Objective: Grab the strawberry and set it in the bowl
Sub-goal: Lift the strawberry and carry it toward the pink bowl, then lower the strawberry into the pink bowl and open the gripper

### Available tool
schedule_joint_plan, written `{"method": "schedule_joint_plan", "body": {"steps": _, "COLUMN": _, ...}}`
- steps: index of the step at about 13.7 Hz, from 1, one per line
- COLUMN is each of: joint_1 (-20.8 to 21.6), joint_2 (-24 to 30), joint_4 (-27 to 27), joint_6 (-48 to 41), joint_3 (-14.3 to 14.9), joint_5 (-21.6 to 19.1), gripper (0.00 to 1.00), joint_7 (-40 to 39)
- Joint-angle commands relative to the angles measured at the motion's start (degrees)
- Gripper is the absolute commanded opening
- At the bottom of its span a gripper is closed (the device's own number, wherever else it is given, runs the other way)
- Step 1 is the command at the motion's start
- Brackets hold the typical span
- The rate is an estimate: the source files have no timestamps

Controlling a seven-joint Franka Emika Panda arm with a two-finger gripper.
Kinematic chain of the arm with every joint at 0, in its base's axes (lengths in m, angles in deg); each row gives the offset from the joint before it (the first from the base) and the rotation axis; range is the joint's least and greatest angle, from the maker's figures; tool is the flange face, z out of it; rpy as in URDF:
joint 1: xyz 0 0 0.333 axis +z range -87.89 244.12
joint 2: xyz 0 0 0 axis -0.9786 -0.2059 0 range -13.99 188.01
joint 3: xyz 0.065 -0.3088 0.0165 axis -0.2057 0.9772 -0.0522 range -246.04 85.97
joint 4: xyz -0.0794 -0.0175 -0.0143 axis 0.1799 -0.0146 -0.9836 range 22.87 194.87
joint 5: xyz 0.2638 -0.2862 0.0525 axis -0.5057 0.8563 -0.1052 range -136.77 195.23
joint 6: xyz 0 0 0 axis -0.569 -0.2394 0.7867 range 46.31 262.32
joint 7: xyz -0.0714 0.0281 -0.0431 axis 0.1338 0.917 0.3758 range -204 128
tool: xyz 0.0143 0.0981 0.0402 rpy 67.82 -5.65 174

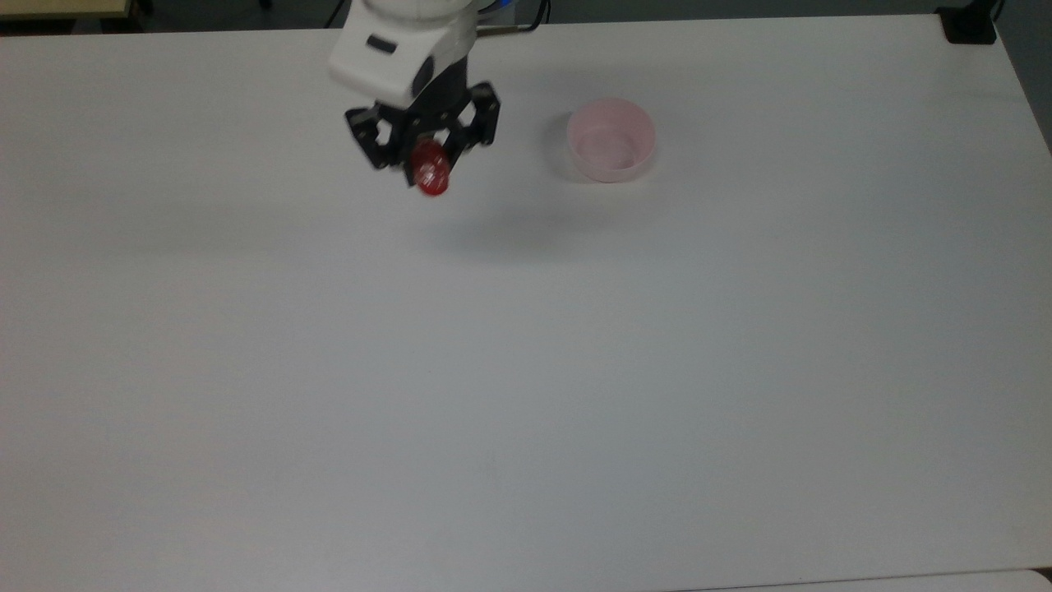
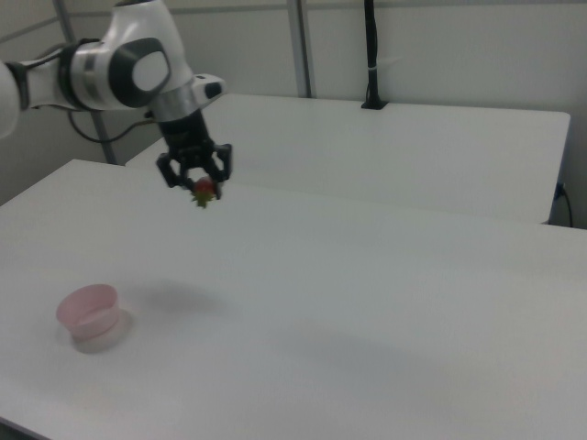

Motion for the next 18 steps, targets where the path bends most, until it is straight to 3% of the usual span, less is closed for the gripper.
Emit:
{"method": "schedule_joint_plan", "body": {"steps": 1, "joint_1": 1.4, "joint_2": 9.5, "joint_4": 11.5, "joint_6": -3.7, "joint_3": -2.7, "joint_5": -1.2, "gripper": 0.35, "joint_7": -0.6}}
{"method": "schedule_joint_plan", "body": {"steps": 6, "joint_1": 9.7, "joint_2": 10.9, "joint_4": 18.1, "joint_6": -5.7, "joint_3": -3.6, "joint_5": -2.9, "gripper": 0.35, "joint_7": 0.7}}
{"method": "schedule_joint_plan", "body": {"steps": 9, "joint_1": 15.0, "joint_2": 7.5, "joint_4": 19.3, "joint_6": -5.5, "joint_3": -3.6, "joint_5": -2.9, "gripper": 0.36, "joint_7": 2.1}}
{"method": "schedule_joint_plan", "body": {"steps": 11, "joint_1": 16.5, "joint_2": 3.2, "joint_4": 19.6, "joint_6": -5.0, "joint_3": -3.7, "joint_5": -2.9, "gripper": 0.37, "joint_7": 4.0}}
{"method": "schedule_joint_plan", "body": {"steps": 12, "joint_1": 16.6, "joint_2": 1.7, "joint_4": 19.6, "joint_6": -4.2, "joint_3": -3.7, "joint_5": -2.7, "gripper": 0.47, "joint_7": 4.0}}
{"method": "schedule_joint_plan", "body": {"steps": 14, "joint_1": 16.8, "joint_2": 1.5, "joint_4": 19.6, "joint_6": -4.2, "joint_3": -3.7, "joint_5": -2.7, "gripper": 1.0, "joint_7": 4.8}}
{"method": "schedule_joint_plan", "body": {"steps": 18, "joint_1": 16.5, "joint_2": 2.2, "joint_4": 18.3, "joint_6": -4.8, "joint_3": -3.8, "joint_5": -2.7, "gripper": 1.0, "joint_7": 9.2}}
